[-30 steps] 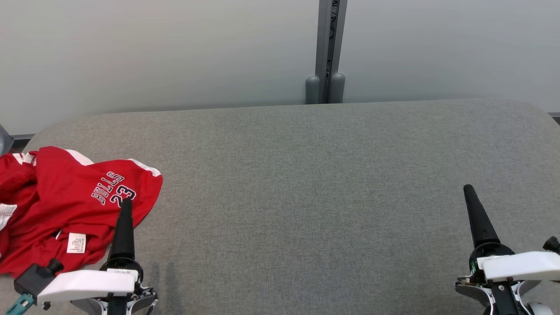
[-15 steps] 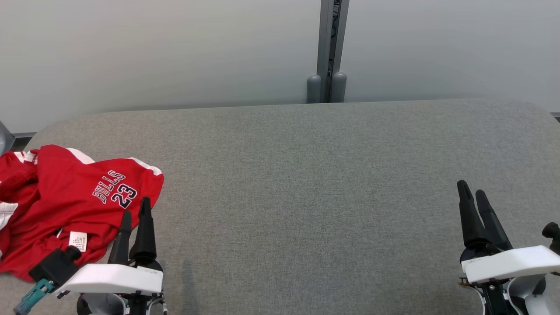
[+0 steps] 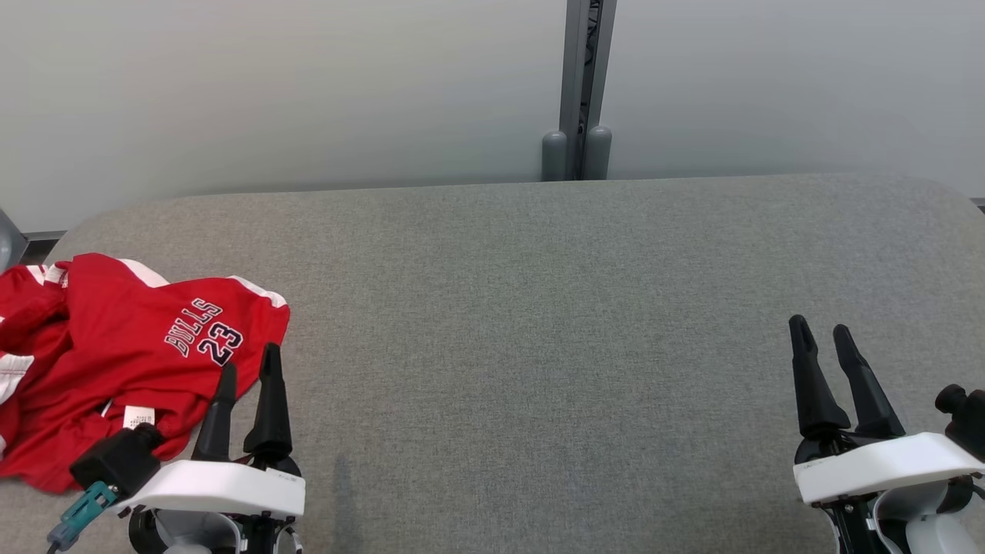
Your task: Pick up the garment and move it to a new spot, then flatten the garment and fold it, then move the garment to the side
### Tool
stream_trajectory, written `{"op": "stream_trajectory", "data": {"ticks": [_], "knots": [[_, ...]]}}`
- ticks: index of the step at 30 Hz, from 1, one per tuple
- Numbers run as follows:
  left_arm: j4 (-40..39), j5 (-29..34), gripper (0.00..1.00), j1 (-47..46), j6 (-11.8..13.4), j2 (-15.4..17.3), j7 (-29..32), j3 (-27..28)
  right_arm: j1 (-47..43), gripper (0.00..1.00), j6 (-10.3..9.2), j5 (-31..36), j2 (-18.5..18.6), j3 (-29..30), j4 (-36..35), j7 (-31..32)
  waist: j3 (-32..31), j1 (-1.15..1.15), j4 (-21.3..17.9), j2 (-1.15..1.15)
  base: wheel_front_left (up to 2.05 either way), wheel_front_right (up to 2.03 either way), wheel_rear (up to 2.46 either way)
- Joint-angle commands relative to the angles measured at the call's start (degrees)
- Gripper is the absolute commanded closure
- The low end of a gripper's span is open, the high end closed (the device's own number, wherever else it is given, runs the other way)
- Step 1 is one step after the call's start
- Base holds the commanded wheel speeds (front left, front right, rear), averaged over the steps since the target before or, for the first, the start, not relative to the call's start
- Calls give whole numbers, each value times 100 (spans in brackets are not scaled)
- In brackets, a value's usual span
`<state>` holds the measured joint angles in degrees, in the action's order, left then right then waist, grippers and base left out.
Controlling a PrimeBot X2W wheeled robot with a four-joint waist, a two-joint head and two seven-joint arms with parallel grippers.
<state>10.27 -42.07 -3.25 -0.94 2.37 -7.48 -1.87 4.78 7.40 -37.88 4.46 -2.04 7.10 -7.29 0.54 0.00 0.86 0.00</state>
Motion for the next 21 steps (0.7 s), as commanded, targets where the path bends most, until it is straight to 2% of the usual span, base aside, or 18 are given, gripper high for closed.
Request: {"op": "stream_trajectory", "data": {"ticks": [1,21], "knots": [[-71,152,0,-158,24,38,-49,-18,126,0,8,180,71,-3,-60,-72,-3,0,4,0,0,0,0],[-156,1193,0,-153,174,49,-348,-200,173,0,11,1381,102,-167,-136,-367,-23,0,29,0,0,0,0]]}}
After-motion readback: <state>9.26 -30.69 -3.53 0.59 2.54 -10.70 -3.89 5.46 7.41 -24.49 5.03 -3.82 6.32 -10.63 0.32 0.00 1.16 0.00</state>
